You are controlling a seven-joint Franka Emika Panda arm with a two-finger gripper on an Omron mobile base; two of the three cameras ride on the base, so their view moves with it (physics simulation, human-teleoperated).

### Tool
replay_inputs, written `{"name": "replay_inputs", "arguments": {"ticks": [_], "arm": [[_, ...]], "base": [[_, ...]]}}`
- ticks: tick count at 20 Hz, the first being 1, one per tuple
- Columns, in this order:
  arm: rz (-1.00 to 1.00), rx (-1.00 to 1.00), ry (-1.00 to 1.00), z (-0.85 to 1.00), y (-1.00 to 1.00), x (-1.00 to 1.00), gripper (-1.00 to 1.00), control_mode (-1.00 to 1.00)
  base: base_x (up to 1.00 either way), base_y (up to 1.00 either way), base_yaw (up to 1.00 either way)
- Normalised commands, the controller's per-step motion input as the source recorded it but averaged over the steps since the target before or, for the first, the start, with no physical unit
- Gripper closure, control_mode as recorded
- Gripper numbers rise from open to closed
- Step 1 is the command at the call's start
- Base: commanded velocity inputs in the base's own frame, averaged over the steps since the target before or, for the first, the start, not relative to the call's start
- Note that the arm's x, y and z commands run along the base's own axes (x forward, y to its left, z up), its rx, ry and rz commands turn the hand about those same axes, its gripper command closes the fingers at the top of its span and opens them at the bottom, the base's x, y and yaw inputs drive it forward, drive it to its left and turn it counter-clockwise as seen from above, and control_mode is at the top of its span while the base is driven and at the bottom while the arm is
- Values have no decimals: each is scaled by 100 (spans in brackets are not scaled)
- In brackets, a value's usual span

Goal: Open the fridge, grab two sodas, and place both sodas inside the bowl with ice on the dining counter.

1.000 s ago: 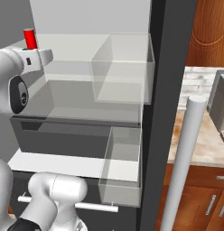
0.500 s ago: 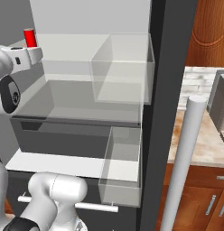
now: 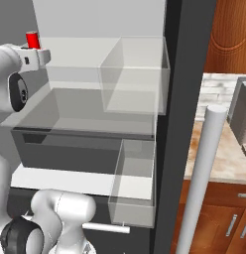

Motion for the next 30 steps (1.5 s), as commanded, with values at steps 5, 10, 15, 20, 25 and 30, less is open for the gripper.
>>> {"name": "replay_inputs", "arguments": {"ticks": [5,10,15,20,25,30], "arm": [[0,0,7,0,30,60,-100,-100],[0,0,10,2,48,57,-100,-100],[0,0,8,4,42,47,-100,-100],[0,0,9,7,30,34,-100,-100],[0,0,4,0,7,25,-100,-100],[0,0,3,0,0,29,-100,-100]], "base": [[0,0,0],[0,0,0],[0,0,0],[0,0,0],[0,0,0],[0,0,0]]}}
